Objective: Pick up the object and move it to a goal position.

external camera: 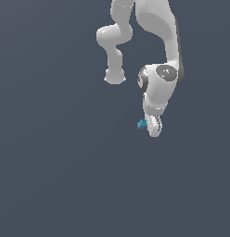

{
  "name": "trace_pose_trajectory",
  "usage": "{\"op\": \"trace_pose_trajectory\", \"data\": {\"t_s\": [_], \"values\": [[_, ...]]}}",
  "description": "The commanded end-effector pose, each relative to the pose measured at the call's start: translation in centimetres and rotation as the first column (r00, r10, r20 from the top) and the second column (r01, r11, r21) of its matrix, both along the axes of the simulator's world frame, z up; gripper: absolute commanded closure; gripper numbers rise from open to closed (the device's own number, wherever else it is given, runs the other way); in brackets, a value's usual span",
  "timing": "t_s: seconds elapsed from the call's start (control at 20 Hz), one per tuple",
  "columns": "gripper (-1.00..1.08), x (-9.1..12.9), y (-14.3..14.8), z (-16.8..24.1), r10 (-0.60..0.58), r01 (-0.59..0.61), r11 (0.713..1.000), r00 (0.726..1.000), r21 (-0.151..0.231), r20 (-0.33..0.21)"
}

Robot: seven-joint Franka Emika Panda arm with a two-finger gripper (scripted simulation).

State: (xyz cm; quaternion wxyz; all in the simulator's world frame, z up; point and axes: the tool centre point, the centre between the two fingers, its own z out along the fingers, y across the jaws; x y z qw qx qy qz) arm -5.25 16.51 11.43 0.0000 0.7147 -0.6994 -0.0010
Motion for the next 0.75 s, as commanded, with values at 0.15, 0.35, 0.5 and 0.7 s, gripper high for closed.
{"op": "trace_pose_trajectory", "data": {"t_s": [0.15, 0.35, 0.5, 0.7], "values": [[1.08, -2.2, 2.9, 1.8, -0.001, 0.001, 1.000, 1.000, 0.000, 0.001], [1.08, -3.0, 4.2, 2.5, -0.001, 0.001, 1.000, 1.000, -0.001, 0.001], [1.08, -3.3, 4.6, 2.8, -0.001, 0.001, 1.000, 1.000, -0.001, 0.001], [1.08, -3.2, 4.6, 2.8, -0.001, 0.001, 1.000, 1.000, -0.001, 0.001]]}}
